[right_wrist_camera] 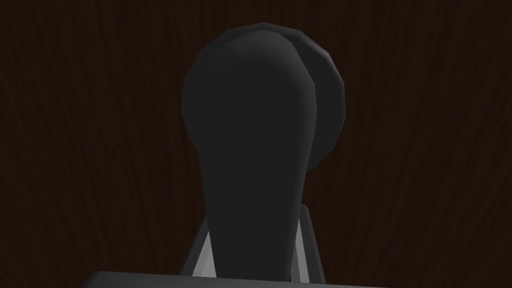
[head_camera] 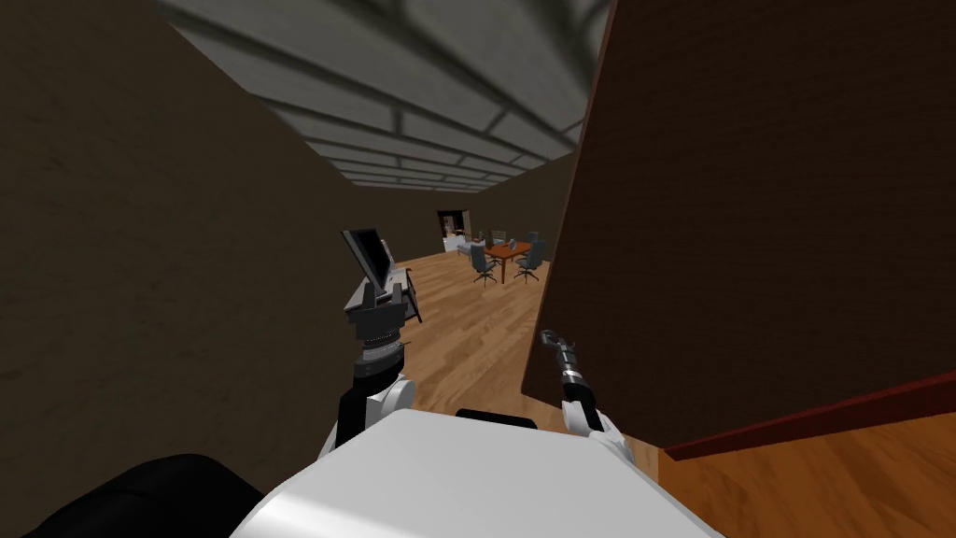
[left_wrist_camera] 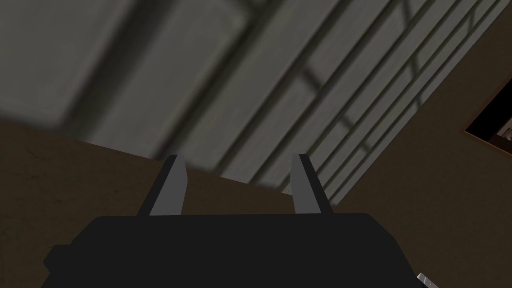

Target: Push the door open

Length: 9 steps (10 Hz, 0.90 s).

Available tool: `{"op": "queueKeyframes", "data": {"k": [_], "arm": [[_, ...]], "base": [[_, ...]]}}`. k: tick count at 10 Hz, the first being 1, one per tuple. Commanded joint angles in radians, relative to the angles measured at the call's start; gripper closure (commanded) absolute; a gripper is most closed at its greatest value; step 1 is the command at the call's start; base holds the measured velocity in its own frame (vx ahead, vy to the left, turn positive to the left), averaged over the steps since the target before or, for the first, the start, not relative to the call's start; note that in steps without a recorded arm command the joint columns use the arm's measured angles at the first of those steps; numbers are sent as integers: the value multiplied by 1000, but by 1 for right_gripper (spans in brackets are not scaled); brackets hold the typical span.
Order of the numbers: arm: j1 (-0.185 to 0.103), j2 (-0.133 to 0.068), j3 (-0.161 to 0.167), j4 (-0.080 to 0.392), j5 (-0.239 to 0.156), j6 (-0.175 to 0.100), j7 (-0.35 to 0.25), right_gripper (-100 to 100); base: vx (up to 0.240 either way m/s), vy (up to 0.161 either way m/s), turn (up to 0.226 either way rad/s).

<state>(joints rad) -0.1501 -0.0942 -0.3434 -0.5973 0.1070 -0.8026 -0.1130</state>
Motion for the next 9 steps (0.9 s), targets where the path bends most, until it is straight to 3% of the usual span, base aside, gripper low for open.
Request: {"op": "queueKeyframes", "data": {"k": [1, 5, 9], "arm": [[-13, -9, -23, 10, -14, -8, 12, 100], [-11, -8, -49, 11, -33, -6, 26, 100], [-2, -16, -80, 11, -49, -3, 35, 100]], "base": [[194, 96, -74], [167, 73, -53], [152, 19, -40]]}}
